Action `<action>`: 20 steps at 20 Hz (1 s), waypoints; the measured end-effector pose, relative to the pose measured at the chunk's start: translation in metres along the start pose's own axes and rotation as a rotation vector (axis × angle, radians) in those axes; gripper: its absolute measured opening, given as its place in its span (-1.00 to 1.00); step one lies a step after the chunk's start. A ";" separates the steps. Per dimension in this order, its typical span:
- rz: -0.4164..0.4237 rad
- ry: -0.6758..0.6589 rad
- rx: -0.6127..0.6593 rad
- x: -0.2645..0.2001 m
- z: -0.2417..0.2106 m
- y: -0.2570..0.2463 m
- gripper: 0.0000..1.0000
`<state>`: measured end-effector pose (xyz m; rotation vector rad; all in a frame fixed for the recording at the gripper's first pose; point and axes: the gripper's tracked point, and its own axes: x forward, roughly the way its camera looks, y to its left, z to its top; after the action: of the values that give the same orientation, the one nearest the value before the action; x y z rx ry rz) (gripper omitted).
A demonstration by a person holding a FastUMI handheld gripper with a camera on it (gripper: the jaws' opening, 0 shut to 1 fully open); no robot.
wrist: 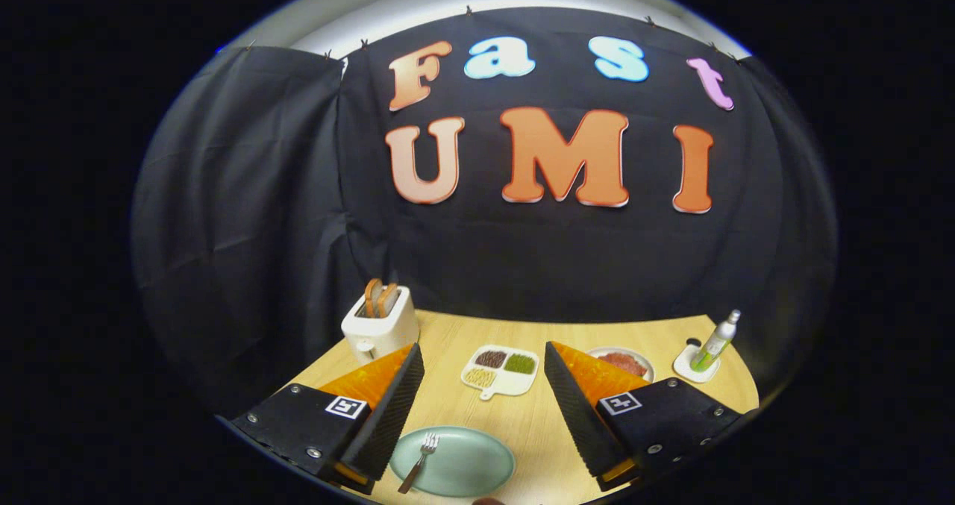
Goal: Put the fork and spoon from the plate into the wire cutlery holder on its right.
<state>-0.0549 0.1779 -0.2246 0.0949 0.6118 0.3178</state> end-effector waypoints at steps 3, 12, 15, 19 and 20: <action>0.046 0.189 0.001 0.011 -0.052 0.023 0.95; 0.084 0.629 0.052 0.027 -0.165 0.065 0.86; 0.102 0.793 0.083 0.022 -0.207 0.078 0.78; 0.105 0.928 0.047 0.018 -0.243 0.082 0.65; 0.101 0.959 0.031 0.018 -0.252 0.082 0.61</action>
<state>-0.2080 0.2602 -0.4251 -0.0046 1.5655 0.4486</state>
